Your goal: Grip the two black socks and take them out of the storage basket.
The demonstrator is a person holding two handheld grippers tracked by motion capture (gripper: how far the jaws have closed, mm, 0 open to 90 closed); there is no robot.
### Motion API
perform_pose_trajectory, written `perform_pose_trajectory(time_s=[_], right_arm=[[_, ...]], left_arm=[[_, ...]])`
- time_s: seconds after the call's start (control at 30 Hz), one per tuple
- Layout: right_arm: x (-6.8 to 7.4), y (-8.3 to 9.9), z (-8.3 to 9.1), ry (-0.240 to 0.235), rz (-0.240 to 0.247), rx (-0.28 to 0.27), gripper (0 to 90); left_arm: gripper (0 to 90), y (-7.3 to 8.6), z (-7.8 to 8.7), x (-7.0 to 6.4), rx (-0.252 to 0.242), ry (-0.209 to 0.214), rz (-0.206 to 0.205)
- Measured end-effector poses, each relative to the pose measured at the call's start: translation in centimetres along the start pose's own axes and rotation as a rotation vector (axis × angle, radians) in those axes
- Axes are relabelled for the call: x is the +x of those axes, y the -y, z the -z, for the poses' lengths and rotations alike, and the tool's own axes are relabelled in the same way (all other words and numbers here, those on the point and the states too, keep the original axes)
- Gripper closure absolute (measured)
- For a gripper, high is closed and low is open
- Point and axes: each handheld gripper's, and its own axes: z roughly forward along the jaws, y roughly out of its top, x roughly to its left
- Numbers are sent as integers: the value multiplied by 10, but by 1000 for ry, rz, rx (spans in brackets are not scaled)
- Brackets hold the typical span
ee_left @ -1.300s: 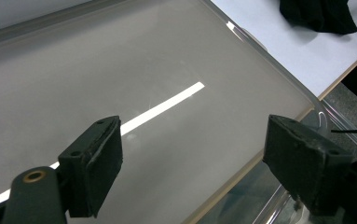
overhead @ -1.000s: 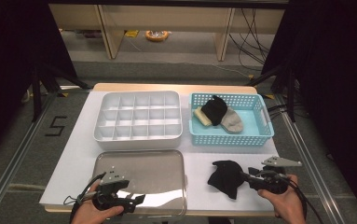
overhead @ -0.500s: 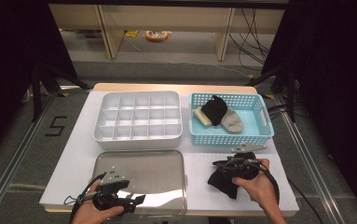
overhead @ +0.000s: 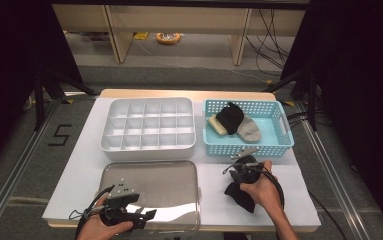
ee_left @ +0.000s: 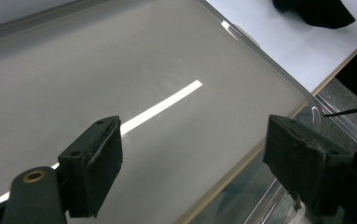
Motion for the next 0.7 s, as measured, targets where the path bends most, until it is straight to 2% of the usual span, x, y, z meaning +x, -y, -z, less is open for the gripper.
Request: perform_pose_trajectory(time_s=[0.13, 0.33, 0.43, 0.47, 0.53, 0.6, 0.63, 0.67, 0.7], right_arm=[[-5, 4, 9, -17, -15, -34, 839], [-13, 15, 44, -16, -47, -133, 855], [-24, 28, 61, 0, -80, -176, 856], [-27, 34, 66, -5, -122, -175, 856], [-36, 47, 71, -2, -163, -190, 857], [-45, 61, 71, 18, -151, -206, 857], [-47, 66, 72, 11, -192, -214, 857], [-45, 71, 74, 8, -253, -191, 857], [-50, 77, 73, 21, -206, -213, 856]], left_arm=[[189, 0, 0, -1, -10, -3, 7], [189, 0, 1, -1, -10, -1, 2], [188, -1, -2, -2, -12, 0, 8], [188, -1, -3, -3, -12, 7, 14], [187, -3, -5, -6, -9, 23, 10], [187, -8, -7, -12, -24, 28, -4], [187, -11, -7, -14, -24, 32, -18], [187, -13, -8, -17, -25, 37, -24], [187, -16, -11, -20, -32, 40, -19]])
